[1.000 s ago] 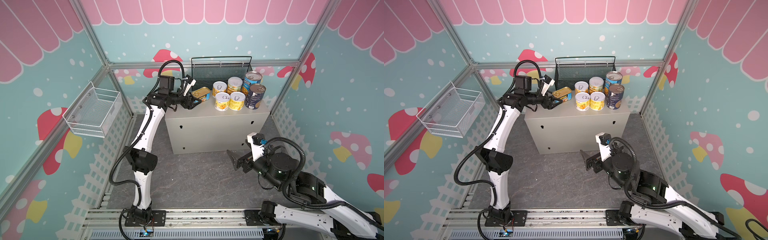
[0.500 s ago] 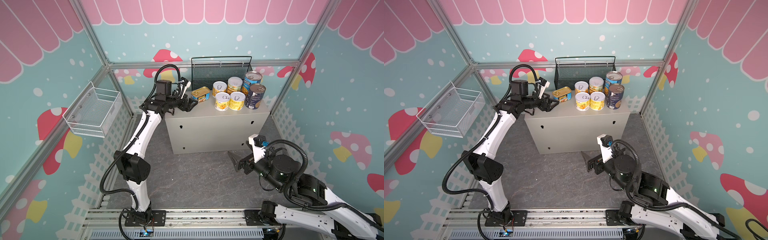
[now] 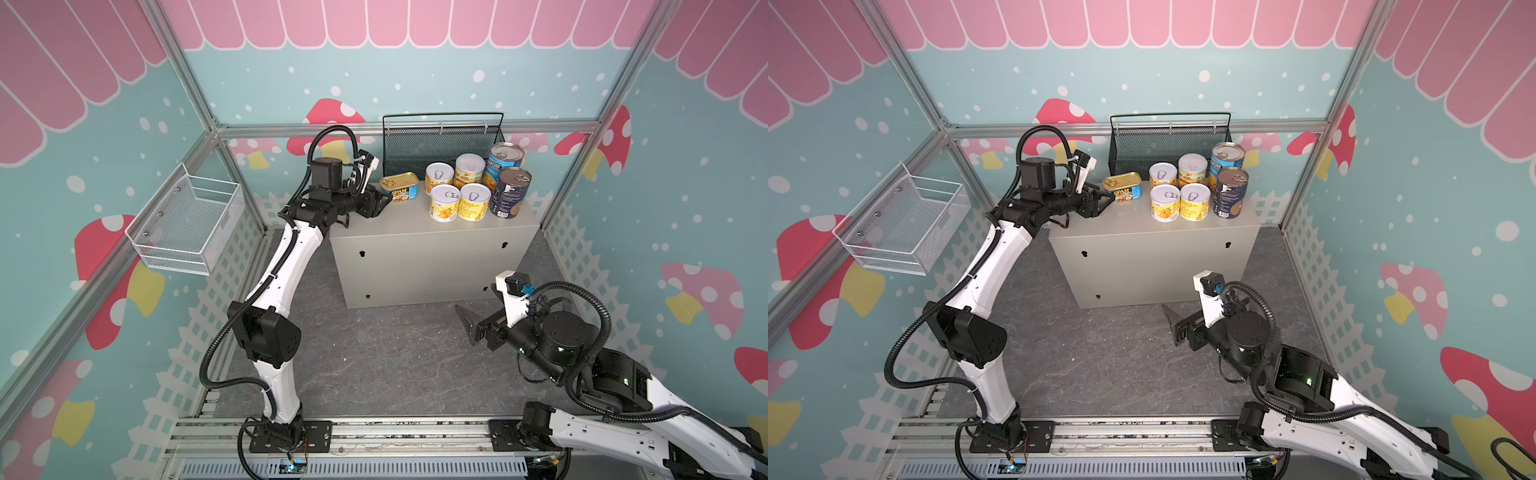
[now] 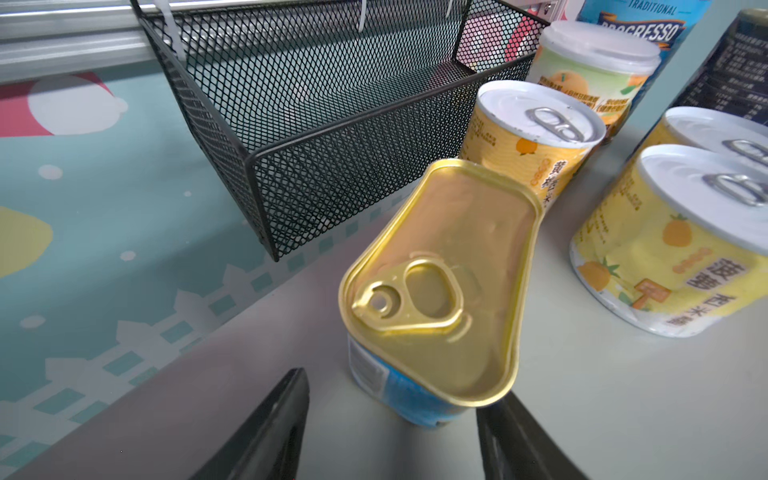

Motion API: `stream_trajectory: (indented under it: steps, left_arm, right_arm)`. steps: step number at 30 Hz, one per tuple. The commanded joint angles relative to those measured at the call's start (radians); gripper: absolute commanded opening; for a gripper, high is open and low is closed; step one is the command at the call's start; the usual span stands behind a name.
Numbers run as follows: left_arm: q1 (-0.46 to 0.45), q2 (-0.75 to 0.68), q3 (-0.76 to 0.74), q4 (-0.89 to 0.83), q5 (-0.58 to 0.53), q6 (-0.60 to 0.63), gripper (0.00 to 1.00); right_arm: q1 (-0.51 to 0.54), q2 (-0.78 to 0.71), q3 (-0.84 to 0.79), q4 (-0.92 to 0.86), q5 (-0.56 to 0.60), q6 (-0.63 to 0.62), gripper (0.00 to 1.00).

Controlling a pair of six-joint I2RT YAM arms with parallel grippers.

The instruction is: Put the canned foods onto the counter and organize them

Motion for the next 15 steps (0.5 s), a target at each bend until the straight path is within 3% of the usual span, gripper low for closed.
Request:
stream_trajectory:
  steps: [1,15]
  left_arm:
    - [-0.005,-0.001,-0.021,0.042,0.001,-0.003,0.61]
    - [-0.009,0.053,0.034,0.068,-0.026,-0.003,0.61]
  right_arm:
    - [-0.001,-0.008,-0.006,0.025,0.003,0.006,1.00]
    - [-0.001,-0.025,-0.017,0.031,0.015,0.004,0.99]
